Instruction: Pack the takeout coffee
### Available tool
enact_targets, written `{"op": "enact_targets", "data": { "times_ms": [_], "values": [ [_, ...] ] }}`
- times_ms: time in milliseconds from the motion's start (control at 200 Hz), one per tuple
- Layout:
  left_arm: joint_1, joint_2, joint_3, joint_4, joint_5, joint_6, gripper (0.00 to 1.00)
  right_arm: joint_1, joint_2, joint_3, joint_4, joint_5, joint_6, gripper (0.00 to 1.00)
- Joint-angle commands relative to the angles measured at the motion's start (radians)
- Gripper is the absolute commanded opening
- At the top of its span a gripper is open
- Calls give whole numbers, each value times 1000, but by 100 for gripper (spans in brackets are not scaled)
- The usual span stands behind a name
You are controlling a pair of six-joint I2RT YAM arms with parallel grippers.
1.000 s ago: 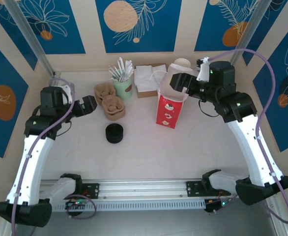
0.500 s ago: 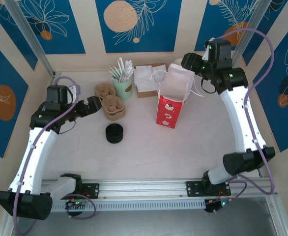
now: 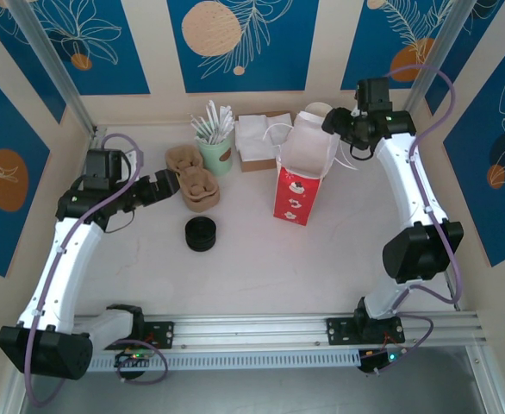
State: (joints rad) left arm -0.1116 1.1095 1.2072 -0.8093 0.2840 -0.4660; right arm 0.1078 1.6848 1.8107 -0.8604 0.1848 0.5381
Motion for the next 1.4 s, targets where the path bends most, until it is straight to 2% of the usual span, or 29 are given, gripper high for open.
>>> {"op": "enact_targets", "data": {
  "times_ms": [0,230,445,930,1160,1395],
  "values": [
    [1,9,21,-14,0,-10,100,13,-38,-52,43,-76,32,65],
    [0,-15,-3,-14,-12,-9,100,72,-41,-110,94,-127,50,53],
    [0,-28,-11,-27,-23,-8,100,128,-28,-129,125,-153,80,52],
    [0,-52,-16,-44,-40,-5,100,78,-51,-82,49,-113,45,54],
    [0,-50,-2,-48,-37,-5,100,52,-91,-27,1,-131,24,65],
    [0,-49,8,-55,-37,-4,100,-14,-126,32,-16,-149,14,66]
  ]
}}
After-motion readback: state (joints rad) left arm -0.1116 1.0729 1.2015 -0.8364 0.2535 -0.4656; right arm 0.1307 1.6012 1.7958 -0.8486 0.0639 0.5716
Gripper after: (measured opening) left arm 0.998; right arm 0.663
